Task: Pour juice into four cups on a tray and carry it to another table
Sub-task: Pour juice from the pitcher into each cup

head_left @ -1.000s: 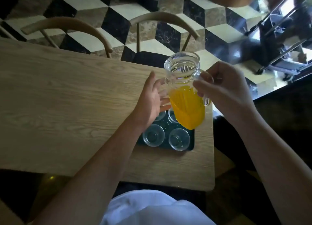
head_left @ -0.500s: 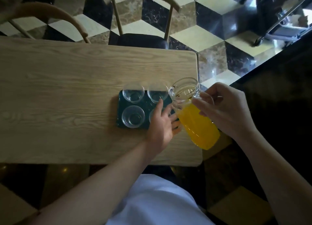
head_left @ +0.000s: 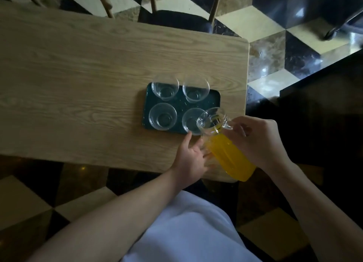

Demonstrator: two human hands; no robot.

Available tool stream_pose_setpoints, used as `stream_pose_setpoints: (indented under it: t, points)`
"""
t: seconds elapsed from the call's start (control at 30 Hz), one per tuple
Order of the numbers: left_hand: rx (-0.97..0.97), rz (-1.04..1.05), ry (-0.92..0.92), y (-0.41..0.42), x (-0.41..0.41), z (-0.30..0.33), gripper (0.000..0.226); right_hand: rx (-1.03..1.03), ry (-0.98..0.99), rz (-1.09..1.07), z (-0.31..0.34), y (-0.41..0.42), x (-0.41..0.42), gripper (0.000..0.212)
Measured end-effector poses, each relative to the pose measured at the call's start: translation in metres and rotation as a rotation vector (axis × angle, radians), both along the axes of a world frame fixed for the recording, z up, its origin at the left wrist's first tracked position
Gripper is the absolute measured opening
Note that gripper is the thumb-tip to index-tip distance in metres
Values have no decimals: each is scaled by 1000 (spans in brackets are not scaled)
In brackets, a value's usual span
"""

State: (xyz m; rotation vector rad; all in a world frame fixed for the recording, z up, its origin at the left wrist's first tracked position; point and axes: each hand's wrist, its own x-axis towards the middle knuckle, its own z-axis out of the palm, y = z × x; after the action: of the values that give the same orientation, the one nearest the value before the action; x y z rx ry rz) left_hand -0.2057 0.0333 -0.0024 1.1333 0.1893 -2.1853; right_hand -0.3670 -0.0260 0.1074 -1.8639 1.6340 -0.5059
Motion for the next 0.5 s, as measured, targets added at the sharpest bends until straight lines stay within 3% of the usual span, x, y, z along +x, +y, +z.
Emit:
stream_pose_setpoints:
  t: [0.5]
  points:
    - [113, 5, 158, 13, 7, -27, 91, 83, 146, 64, -23, 0, 26, 36]
